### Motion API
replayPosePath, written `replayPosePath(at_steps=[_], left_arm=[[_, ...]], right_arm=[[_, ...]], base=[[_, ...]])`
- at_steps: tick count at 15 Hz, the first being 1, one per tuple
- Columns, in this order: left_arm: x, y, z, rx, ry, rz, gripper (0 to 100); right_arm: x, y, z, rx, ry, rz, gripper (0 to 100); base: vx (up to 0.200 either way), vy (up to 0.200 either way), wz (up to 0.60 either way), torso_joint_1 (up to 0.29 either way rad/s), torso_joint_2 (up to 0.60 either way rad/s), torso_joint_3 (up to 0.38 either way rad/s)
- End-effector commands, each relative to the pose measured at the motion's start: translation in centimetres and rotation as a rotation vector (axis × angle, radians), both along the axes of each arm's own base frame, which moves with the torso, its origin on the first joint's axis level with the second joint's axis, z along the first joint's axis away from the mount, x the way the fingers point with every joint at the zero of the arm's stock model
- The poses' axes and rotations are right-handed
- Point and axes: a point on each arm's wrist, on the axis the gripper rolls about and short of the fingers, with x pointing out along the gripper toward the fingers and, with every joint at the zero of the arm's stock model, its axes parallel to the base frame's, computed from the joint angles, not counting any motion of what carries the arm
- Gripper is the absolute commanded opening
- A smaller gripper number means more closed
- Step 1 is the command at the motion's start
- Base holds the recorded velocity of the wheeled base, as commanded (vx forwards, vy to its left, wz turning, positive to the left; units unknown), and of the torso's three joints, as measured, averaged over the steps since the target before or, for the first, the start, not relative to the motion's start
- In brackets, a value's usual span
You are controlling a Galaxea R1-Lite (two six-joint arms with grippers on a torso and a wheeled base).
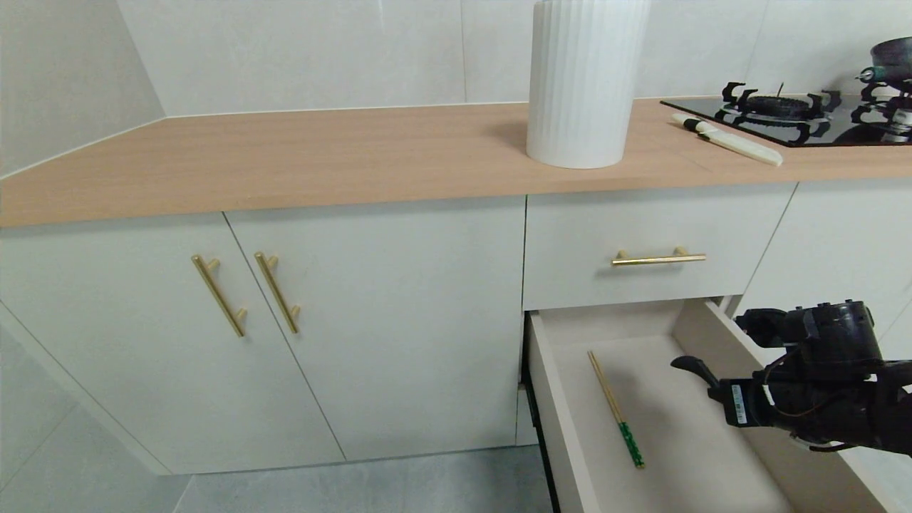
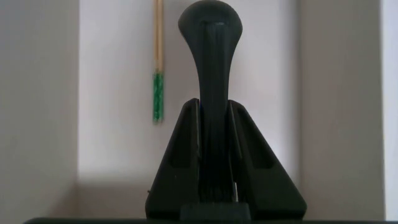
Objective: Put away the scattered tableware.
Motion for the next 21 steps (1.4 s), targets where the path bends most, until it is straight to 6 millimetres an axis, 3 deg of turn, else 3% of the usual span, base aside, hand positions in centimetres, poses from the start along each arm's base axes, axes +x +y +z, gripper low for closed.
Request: replayPosePath(at_steps=[1,4,6,11,14,21], left_arm=[[0.0,0.0,0.0,-0.001,0.001,0.0,100],[0.0,0.0,0.0,-0.001,0.001,0.001,100],[0.0,0.0,0.0,-0.001,-0.001,0.001,100],[0.0,0.0,0.0,-0.001,0.002,0.0,100],[0.0,0.0,0.0,-0.001,0.001,0.001,100],[0.0,0.0,0.0,-0.001,0.001,0.001,100]], right_arm=[[0.3,0.0,-0.7,-0.003,0.02,-0.002,0],[1.0,0.1,-1.0,-0.004,0.018,0.001,0],[3.4,0.6,-2.4,-0.026,0.025,-0.03,0],[6.8,0.9,-9.1,-0.057,0.096,-0.053,0],[7.2,0.9,-11.0,-0.065,0.09,-0.064,0],[7.6,0.8,-12.7,-0.07,0.086,-0.066,0]], base=[[0.0,0.0,0.0,-0.022,0.06,0.036],[0.0,0.0,0.0,0.0,0.0,0.0],[0.0,0.0,0.0,0.0,0.0,0.0],[0.0,0.0,0.0,0.0,0.0,0.0],[0.0,0.0,0.0,0.0,0.0,0.0],[0.0,0.0,0.0,0.0,0.0,0.0]])
